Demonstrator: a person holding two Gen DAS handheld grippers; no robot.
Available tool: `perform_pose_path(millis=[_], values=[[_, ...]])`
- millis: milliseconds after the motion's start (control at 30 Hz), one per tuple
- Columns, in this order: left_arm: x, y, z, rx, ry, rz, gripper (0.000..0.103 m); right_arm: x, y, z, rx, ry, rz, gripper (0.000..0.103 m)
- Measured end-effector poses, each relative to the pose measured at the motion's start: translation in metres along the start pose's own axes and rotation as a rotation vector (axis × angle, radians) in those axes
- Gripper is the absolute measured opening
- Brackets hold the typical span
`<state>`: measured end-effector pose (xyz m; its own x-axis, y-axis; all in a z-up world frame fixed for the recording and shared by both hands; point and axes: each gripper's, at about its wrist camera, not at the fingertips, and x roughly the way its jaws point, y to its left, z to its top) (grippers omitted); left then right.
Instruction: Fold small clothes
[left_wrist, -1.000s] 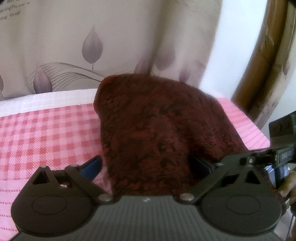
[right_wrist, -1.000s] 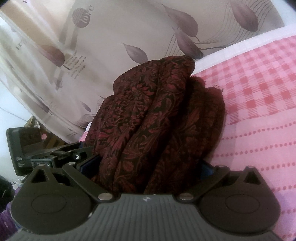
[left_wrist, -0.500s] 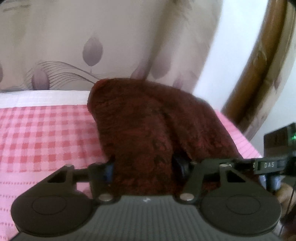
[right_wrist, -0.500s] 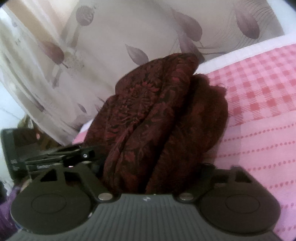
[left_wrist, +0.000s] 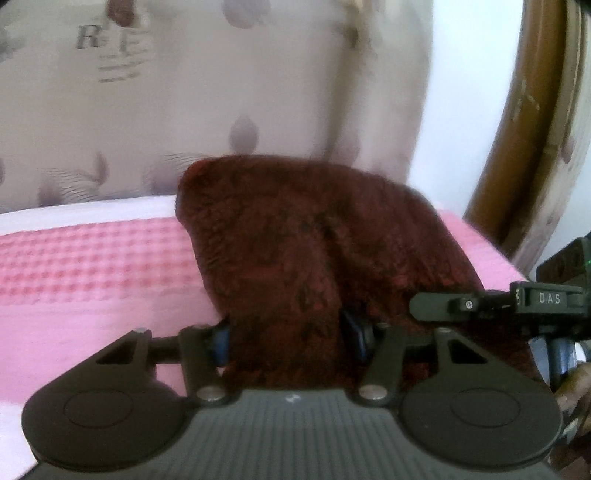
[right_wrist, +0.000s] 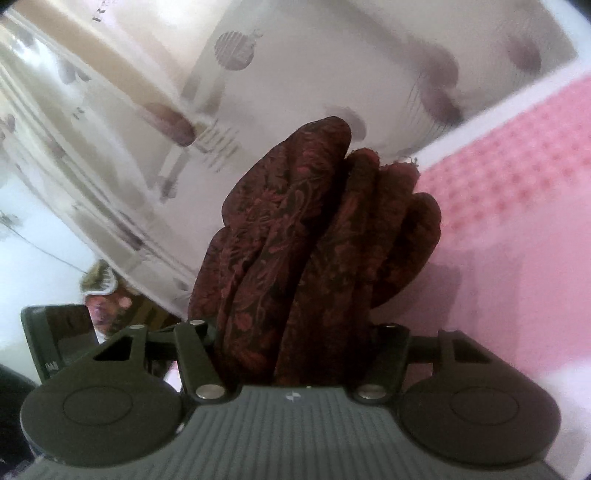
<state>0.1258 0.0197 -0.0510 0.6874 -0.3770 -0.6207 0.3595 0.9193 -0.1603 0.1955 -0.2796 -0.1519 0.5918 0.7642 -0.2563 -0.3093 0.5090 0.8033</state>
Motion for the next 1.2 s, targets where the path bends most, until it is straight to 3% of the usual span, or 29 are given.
perform_pose_path(millis=[167, 300, 433, 533, 600, 700, 900, 1067, 1133, 1200], values=[[-0.019, 0.007, -0.02, 0.006, 0.017, 0.064, 0.057, 0.009, 0.013, -0.046, 0.071, 0.011, 0.036, 0.063], [-0.018, 0.011, -0.038, -0.006, 0.018, 0.102, 0.057, 0.017, 0.016, -0.068, 0.068, 0.046, -0.009, 0.063], [-0.028, 0.005, -0.047, -0.012, -0.05, 0.165, 0.062, 0.013, 0.041, -0.073, -0.09, 0.034, -0.131, 0.073], [-0.041, -0.003, -0.047, 0.018, -0.11, 0.254, 0.067, -0.008, 0.068, -0.079, -0.245, -0.034, -0.214, 0.083], [-0.049, -0.012, -0.045, 0.05, -0.146, 0.353, 0.092, -0.025, 0.088, -0.084, -0.323, -0.101, -0.235, 0.1], [-0.064, -0.027, -0.043, 0.097, -0.203, 0.463, 0.098, -0.051, 0.112, -0.092, -0.399, -0.204, -0.243, 0.103], [-0.098, -0.048, -0.04, 0.135, -0.287, 0.49, 0.102, -0.081, 0.129, -0.098, -0.432, -0.254, -0.233, 0.103], [-0.126, -0.069, -0.044, 0.182, -0.435, 0.551, 0.103, -0.096, 0.136, -0.107, -0.443, -0.263, -0.224, 0.103], [-0.133, -0.073, -0.042, 0.161, -0.432, 0.557, 0.103, -0.102, 0.14, -0.11, -0.445, -0.269, -0.226, 0.103], [-0.138, -0.073, -0.04, 0.13, -0.425, 0.517, 0.103, -0.106, 0.144, -0.112, -0.454, -0.268, -0.22, 0.103]])
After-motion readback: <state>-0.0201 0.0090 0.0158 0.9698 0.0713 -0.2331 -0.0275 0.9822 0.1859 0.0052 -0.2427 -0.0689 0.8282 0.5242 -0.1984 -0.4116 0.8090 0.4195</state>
